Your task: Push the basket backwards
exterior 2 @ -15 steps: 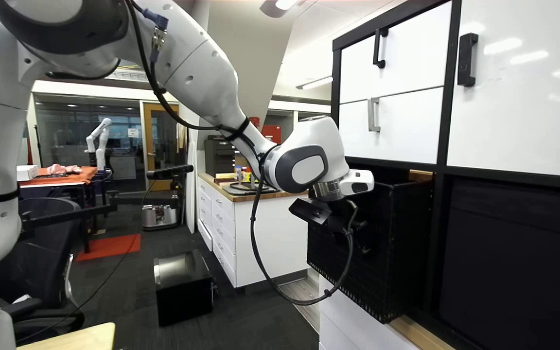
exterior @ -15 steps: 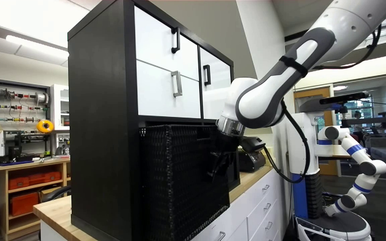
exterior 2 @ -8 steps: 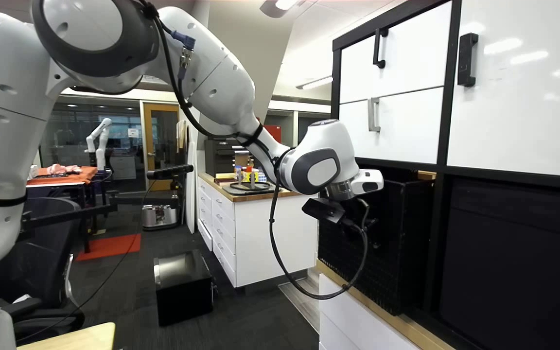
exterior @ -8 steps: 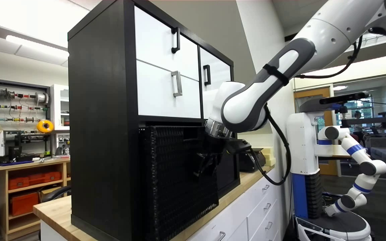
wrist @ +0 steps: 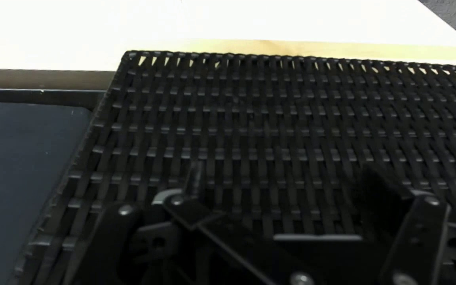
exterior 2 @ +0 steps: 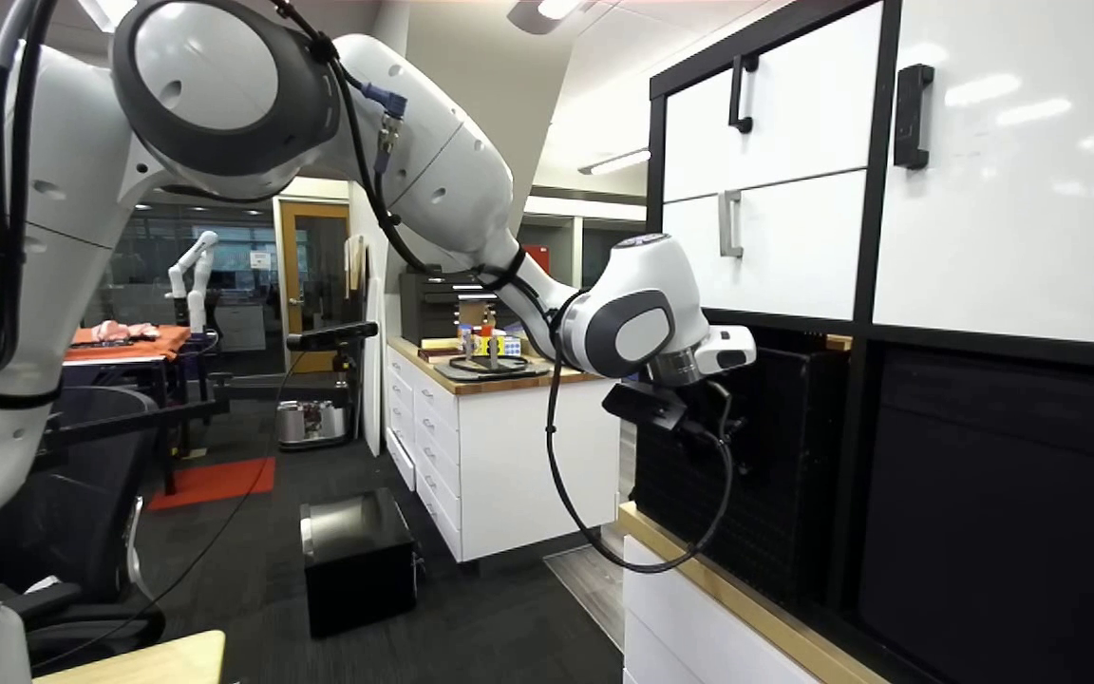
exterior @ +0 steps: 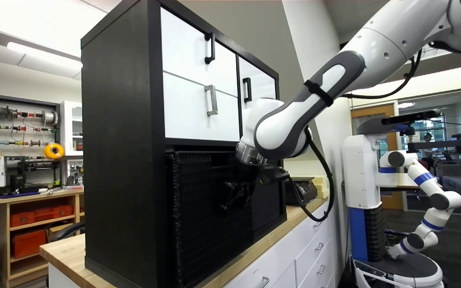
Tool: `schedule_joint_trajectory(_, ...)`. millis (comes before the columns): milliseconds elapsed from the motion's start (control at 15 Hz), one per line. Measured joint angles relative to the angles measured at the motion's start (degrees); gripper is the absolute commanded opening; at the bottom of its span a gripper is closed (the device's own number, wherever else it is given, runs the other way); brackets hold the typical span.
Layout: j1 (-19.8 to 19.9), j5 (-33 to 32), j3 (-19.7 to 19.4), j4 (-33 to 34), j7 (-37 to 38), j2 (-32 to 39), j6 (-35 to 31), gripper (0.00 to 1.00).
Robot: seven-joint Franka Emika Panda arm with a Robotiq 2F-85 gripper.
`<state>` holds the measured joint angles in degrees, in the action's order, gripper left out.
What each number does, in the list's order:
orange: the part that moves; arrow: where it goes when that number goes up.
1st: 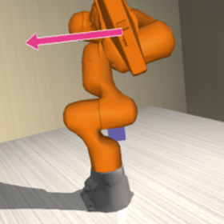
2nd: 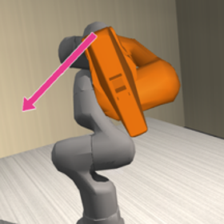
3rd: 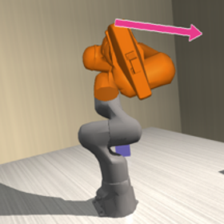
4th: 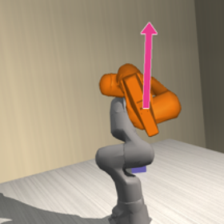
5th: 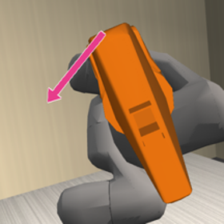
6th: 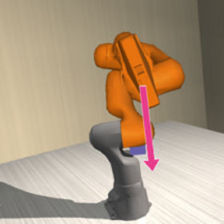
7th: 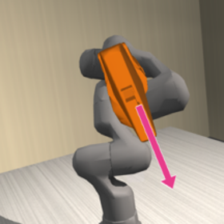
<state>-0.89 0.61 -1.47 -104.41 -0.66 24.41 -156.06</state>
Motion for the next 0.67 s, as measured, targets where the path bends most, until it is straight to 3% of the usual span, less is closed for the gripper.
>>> schedule_joint_trajectory(400, -0.03, 0.00, 0.01, -0.82, 0.00, -0.52, 0.76, 1.00)
schedule_joint_trajectory(667, -0.03, 0.00, 0.16, -5.86, -0.03, -4.77, 4.53, 1.00)
